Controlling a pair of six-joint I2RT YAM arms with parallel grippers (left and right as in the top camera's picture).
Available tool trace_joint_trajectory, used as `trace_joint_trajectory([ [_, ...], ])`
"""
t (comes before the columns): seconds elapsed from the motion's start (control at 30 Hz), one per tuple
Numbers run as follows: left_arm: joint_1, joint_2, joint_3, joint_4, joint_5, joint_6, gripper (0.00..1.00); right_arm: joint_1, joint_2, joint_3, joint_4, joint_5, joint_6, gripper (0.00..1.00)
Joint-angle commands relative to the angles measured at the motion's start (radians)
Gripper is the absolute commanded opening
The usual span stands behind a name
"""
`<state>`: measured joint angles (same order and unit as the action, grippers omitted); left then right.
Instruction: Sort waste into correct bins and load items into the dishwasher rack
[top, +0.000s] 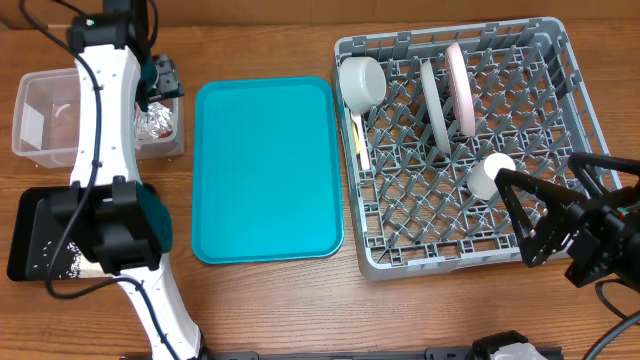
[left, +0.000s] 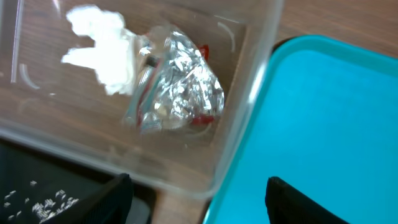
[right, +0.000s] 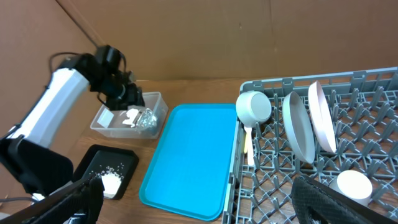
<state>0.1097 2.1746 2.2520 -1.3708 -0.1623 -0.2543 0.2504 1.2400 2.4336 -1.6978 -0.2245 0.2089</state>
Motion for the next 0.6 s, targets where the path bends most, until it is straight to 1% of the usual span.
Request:
trace_joint_trajectory([
  [0.0, -0.027, -0.166, 0.132, -0.06, 0.023, 0.021, 0.71, 0.004, -0.001, 0.002, 0.004, 0.007, 0.001, 1.0],
  [0.2, -0.111, -0.386, 0.169, -0.18, 0.026, 0.018, 0.73, 0.004, -0.001, 0.002, 0.004, 0.007, 0.001, 1.0],
  [0.23, -0.121, -0.412, 0.169, -0.197, 0.025, 0.014, 0.76, 0.004, -0.001, 0.002, 0.004, 0.007, 0.002, 1.0],
  [0.3, -0.146, -0.475, 0.169, -0.244, 0.025, 0.004, 1.0, 0.004, -0.001, 0.002, 0.004, 0.007, 0.001, 1.0],
  [0.4, -0.165, -0.532, 0.169, -0.314, 0.026, 0.003, 1.0, 0.004, -0.001, 0.002, 0.004, 0.007, 0.002, 1.0],
  [0.57, -0.169, -0.575, 0.165, -0.319, 0.078, 0.004, 1.0, 0.004, -0.001, 0.002, 0.004, 0.007, 0.001, 1.0],
])
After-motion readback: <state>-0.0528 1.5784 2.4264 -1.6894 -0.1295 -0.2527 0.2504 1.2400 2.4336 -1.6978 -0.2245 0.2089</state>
